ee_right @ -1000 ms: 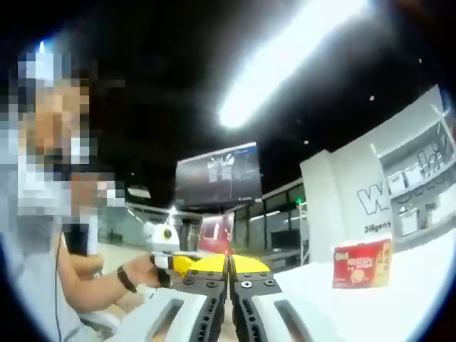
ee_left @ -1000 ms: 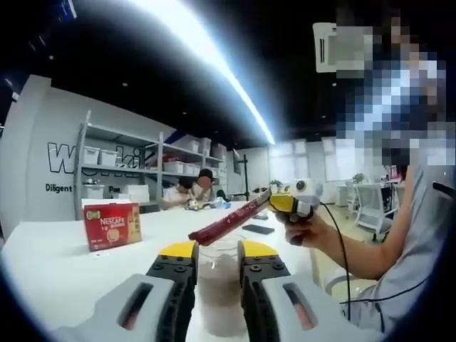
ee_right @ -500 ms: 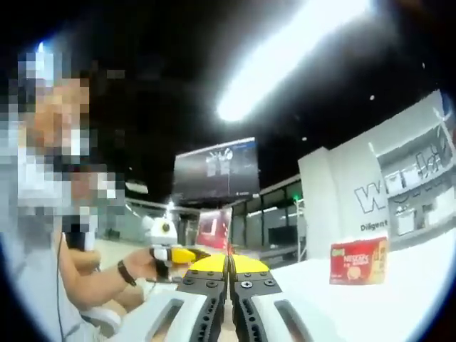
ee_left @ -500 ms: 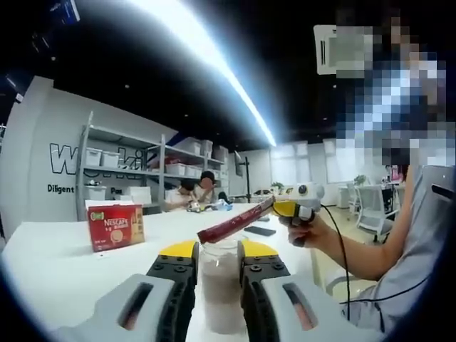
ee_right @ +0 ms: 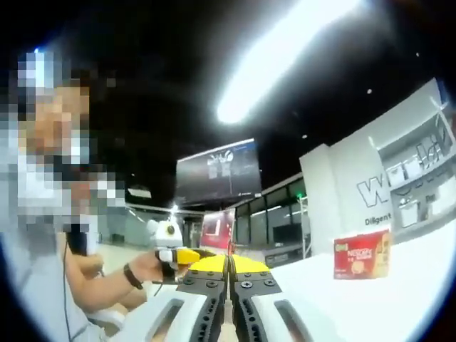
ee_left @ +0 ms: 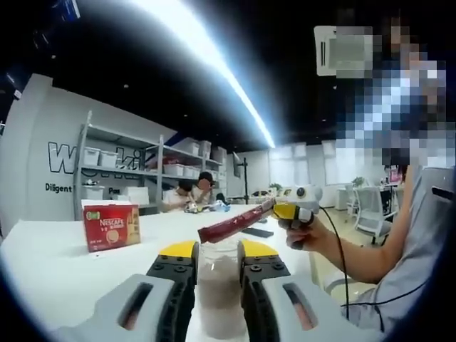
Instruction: Tear open the coffee pouch, take out the coffee, and pour the coffee from the pouch into the cup
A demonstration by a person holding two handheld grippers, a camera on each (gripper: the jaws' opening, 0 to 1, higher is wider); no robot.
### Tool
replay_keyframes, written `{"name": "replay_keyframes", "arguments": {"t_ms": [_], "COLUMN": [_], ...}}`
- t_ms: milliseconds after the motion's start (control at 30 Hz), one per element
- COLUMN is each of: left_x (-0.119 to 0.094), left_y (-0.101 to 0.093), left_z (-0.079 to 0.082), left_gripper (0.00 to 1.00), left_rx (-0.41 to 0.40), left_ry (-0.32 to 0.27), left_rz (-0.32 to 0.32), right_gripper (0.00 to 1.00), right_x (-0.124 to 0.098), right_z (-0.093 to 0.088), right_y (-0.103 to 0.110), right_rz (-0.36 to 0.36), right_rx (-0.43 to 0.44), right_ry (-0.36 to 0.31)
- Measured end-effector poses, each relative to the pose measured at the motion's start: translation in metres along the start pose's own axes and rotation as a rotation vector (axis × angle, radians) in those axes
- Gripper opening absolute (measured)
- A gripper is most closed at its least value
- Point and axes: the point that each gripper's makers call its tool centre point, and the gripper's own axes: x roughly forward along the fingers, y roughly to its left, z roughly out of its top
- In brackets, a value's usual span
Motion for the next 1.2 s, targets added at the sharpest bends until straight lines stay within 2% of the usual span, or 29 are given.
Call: {"name": "replay_keyframes", "arguments": {"t_ms": [67,133,300,333,400,500,600,700,767,833,1000,1133,1200], "left_x": [0.005,0.01,0.028,0.031,0.037,0.042,0.05,0.056,0.064,0.07,0.082,0.09,0.091], "left_y": [-0.003,-0.007,-0.004,-0.006,-0.015,-0.013,-0.007,-0.012,-0.014,-0.016,-0.023,-0.034,-0.035], "left_z": [0.008,0.023,0.041,0.044,0.052,0.057,0.054,0.048,0.034,0.027,0.01,0.009,0.01], "left_gripper": [0.25,0.28,0.31,0.3,0.31,0.31,0.31,0.31,0.3,0.29,0.24,0.21,0.15], "left_rx": [0.027,0.061,0.165,0.163,0.05,-0.009,-0.031,-0.036,0.01,0.042,0.092,0.103,0.11], "left_ry": [-0.017,-0.051,-0.006,-0.012,-0.035,-0.05,-0.03,0.001,0.074,0.121,0.254,0.293,0.297], "left_rz": [-0.025,-0.056,-0.177,-0.218,-0.334,-0.393,-0.404,-0.432,-0.438,-0.44,-0.465,-0.479,-0.477], "right_gripper": [0.02,0.02,0.02,0.02,0.02,0.02,0.02,0.02,0.02,0.02,0.02,0.02,0.02], "right_x": [-0.002,-0.004,-0.009,-0.009,-0.007,-0.005,0.0,0.005,0.007,0.009,0.018,0.023,0.025], "right_z": [0.002,0.002,0.014,0.017,0.025,0.031,0.03,0.031,0.029,0.026,0.032,0.039,0.041], "right_y": [-0.002,-0.002,-0.004,-0.004,-0.006,-0.011,-0.011,-0.015,-0.017,-0.016,-0.013,-0.012,-0.012], "right_rz": [0.004,0.007,0.027,0.04,0.071,0.109,0.166,0.187,0.211,0.232,0.259,0.274,0.277], "right_rx": [0.018,0.023,0.022,0.027,0.02,0.031,0.036,0.034,0.027,0.016,-0.022,-0.028,-0.02], "right_ry": [-0.02,-0.024,-0.051,-0.06,-0.061,-0.053,-0.004,0.026,0.084,0.136,0.221,0.28,0.293]}}
